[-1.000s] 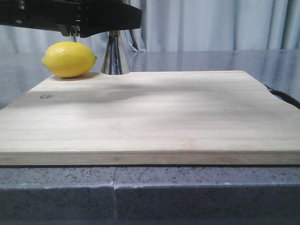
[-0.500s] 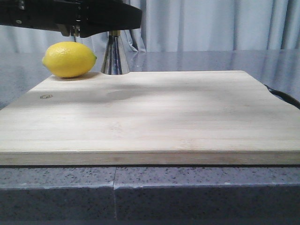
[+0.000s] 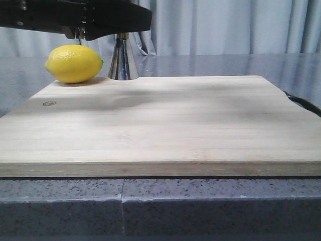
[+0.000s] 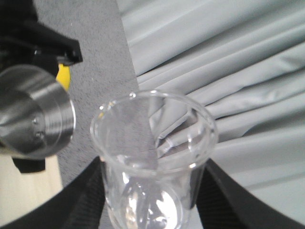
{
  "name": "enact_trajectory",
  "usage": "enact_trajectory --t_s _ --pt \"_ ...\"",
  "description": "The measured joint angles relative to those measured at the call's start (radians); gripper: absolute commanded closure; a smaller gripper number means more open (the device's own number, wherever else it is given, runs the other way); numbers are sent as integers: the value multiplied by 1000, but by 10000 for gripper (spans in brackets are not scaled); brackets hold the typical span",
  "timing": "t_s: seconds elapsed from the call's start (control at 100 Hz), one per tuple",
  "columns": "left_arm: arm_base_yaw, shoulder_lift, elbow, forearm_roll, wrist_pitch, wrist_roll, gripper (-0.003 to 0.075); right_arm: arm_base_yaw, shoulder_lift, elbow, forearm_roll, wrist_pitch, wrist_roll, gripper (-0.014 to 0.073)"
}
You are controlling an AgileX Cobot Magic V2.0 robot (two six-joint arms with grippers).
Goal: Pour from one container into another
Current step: 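Tilt the beaker with the right gripper, pouring liquid into the jigger, then tilt the beaker upright and lower it onto the board, right gripper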
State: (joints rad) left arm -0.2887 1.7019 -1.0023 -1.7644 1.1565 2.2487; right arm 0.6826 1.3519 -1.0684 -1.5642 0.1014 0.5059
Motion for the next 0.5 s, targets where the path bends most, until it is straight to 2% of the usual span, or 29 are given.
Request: enact_trajectory --t_s 0.28,0.42,0.5 --pt "0 0 0 0 0 0 472 -23 0 0 5 45 429 284" --pt "0 0 0 0 0 0 472 -110 -9 0 5 16 651 284" --pt "0 0 0 0 0 0 472 -192 -21 8 5 -69 745 284"
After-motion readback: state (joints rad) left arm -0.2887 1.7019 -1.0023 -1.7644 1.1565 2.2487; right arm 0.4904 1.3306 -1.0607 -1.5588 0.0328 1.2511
